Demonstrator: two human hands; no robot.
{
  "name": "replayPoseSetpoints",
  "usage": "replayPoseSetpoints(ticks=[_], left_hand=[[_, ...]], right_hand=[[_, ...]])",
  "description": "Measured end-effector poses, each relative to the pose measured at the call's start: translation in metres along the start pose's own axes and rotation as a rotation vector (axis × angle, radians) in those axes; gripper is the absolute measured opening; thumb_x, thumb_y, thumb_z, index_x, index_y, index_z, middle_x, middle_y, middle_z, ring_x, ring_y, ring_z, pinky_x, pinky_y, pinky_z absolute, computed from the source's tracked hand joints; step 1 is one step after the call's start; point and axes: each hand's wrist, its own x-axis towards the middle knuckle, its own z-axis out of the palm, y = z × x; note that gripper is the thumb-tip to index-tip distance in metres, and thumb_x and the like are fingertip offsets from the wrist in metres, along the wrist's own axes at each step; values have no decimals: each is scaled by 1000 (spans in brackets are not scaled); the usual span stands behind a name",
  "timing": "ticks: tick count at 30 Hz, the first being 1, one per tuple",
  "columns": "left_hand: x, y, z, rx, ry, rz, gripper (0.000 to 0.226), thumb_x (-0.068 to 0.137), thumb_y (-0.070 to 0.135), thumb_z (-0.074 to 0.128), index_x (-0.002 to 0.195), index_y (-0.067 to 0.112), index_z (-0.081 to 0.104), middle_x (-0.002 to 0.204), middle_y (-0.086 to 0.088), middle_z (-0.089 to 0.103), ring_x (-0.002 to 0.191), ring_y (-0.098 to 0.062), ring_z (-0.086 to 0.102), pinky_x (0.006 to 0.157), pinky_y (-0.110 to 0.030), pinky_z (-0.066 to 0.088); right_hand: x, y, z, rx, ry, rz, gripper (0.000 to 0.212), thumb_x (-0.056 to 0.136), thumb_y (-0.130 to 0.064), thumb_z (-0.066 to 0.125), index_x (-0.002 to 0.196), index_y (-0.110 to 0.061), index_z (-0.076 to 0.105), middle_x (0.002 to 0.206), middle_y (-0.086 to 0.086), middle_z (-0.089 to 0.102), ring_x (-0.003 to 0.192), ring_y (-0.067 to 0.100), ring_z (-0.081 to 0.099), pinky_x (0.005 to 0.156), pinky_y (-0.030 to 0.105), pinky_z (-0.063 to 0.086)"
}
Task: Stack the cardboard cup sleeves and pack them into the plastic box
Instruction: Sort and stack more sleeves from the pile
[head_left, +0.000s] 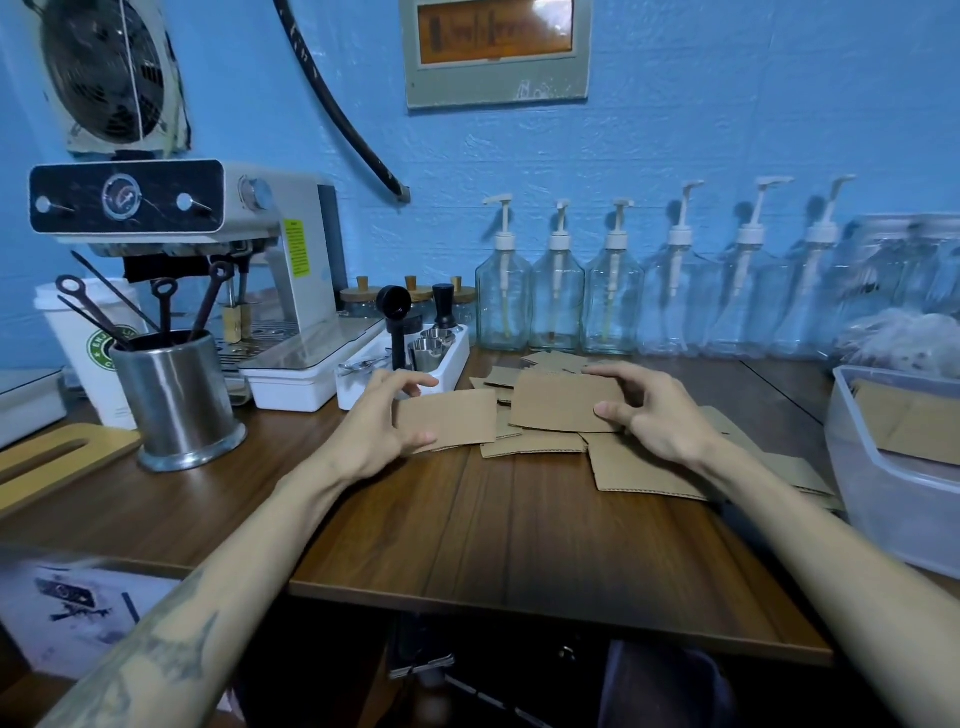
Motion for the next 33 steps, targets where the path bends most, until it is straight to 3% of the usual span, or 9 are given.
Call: replayPoseSetpoints(ticks=[3, 6, 9, 14, 18, 21, 24, 28, 33], left_hand=[[2, 3, -4, -226, 75, -35, 55, 79, 6, 80, 118, 35, 54, 108, 3, 58, 90, -17, 62, 74, -17, 51], [4, 15, -9, -573, 272, -63, 53, 79, 4, 79, 118, 29, 52, 95, -6, 76, 95, -22, 71, 83, -27, 56], [6, 30, -7, -737, 413, -33, 51, 81, 10, 79, 120, 29, 52, 93, -4, 77, 94, -18, 72, 83, -25, 56], [7, 43, 16, -600, 147, 3, 58, 82, 5, 76, 131, 19, 48, 101, -15, 74, 88, -26, 70, 82, -38, 57], [4, 42, 37, -459, -113, 49, 74, 87, -3, 69, 144, 21, 29, 116, -9, 68, 92, -17, 67, 75, -21, 52], [5, 41, 40, -453, -85, 77, 83, 93, -1, 61, 155, 26, 12, 122, -2, 65, 93, -9, 67, 83, -20, 51], [10, 40, 34, -432, 19, 105, 83, 98, 6, 56, 157, 32, 3, 121, -6, 65, 101, -26, 63, 87, -23, 47], [7, 42, 32, -357, 81, 174, 59, 101, 12, 53, 151, 30, 28, 109, 13, 70, 103, -4, 63, 89, -21, 49], [10, 41, 36, -69, 90, 337, 24, 96, 19, 61, 118, 26, 66, 104, 14, 66, 100, -6, 56, 84, -28, 44]], right_hand=[[1, 0, 0, 4, 3, 5, 40, 88, -18, 73, 121, -38, 64, 83, 11, 64, 77, 32, 56, 83, 45, 53], [2, 0, 0, -10, -3, -6, 40, 88, -20, 73, 122, -38, 63, 98, 23, 66, 82, 35, 57, 85, 50, 52], [2, 0, 1, 3, -12, -19, 40, 88, -20, 72, 122, -40, 63, 103, 28, 63, 86, 37, 56, 85, 52, 51], [3, 3, 3, -15, -25, -14, 42, 89, -22, 71, 125, -40, 62, 83, 12, 58, 81, 29, 56, 85, 51, 52], [5, 5, 4, 2, -48, -33, 43, 90, -17, 70, 127, -37, 61, 77, 9, 50, 69, 17, 51, 74, 50, 56], [7, 6, 5, 5, -61, -55, 45, 91, -13, 68, 129, -35, 61, 79, 17, 52, 66, 18, 53, 70, 47, 57], [7, 7, 5, -1, -52, -68, 45, 91, -12, 68, 130, -33, 61, 72, 4, 39, 61, 13, 48, 69, 46, 58], [8, 7, 6, 8, -54, -72, 47, 91, -12, 68, 133, -31, 59, 70, -2, 35, 58, 7, 43, 68, 45, 57], [7, 6, 7, 60, -91, -71, 48, 91, -9, 67, 133, -31, 58, 77, 12, 47, 65, 16, 52, 65, 42, 59]])
